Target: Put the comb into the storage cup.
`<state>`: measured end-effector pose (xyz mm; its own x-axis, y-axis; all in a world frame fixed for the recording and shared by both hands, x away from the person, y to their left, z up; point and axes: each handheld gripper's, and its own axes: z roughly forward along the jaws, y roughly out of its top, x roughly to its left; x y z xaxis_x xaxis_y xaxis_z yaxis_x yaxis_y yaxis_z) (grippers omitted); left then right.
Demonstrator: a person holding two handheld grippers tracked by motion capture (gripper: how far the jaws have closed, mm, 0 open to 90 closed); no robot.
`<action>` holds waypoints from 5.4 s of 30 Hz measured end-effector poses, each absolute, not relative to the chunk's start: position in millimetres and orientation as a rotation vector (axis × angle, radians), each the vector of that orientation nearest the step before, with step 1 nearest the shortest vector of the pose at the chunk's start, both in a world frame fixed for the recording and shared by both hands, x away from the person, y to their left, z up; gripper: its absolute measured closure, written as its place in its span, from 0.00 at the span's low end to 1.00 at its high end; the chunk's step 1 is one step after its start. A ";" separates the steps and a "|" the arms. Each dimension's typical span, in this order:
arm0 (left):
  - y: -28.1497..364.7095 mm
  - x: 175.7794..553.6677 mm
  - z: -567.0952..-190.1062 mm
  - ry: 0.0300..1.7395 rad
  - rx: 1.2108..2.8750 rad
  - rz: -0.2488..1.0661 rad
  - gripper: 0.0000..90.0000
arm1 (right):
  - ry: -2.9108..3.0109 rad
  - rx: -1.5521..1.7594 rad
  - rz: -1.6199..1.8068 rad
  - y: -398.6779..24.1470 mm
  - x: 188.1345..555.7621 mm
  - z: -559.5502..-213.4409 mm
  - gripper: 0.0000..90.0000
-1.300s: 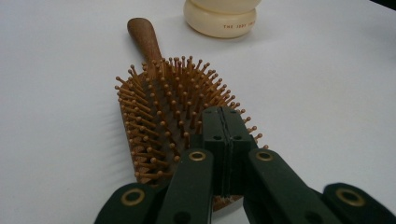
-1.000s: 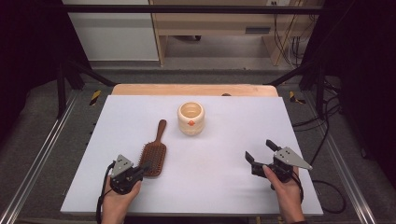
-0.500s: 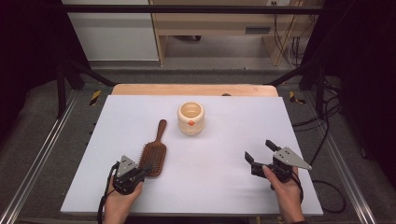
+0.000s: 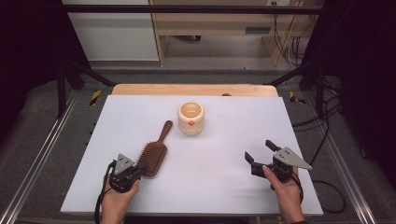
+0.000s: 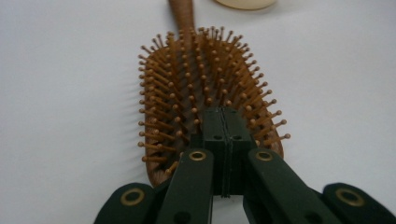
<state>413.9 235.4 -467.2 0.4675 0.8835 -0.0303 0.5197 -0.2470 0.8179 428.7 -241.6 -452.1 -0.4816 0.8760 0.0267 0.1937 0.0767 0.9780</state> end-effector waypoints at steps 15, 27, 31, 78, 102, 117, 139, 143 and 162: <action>234.8 411.4 -464.9 1.164 1.970 0.626 1.00 | 1.754 1.065 1.443 -242.2 429.0 -452.4 0.09; 253.6 401.3 -462.8 1.163 1.996 0.645 1.00 | 1.755 1.071 1.440 -242.8 429.9 -453.1 0.09; 262.5 402.0 -462.4 1.176 1.985 0.625 1.00 | 1.755 1.072 1.440 -242.5 429.6 -453.2 0.09; 277.9 412.7 -460.9 1.201 1.974 0.618 1.00 | 1.757 1.073 1.443 -242.7 428.7 -453.2 0.09; 291.6 455.2 -464.1 1.199 1.940 0.632 1.00 | 1.779 1.074 1.443 -240.2 428.5 -454.3 0.08; 288.0 466.4 -466.3 1.192 1.922 0.625 1.00 | 1.794 1.065 1.444 -238.2 427.7 -453.2 0.08; 207.3 458.6 -468.2 1.012 1.985 0.502 1.00 | 1.926 1.046 1.400 -218.2 425.0 -451.6 0.09; 192.5 454.8 -469.0 0.973 1.993 0.491 1.00 | 1.953 1.041 1.379 -212.9 425.0 -451.7 0.10; 180.0 437.8 -456.7 0.896 1.904 0.498 1.00 | 2.199 1.007 1.275 -182.2 422.4 -446.8 0.11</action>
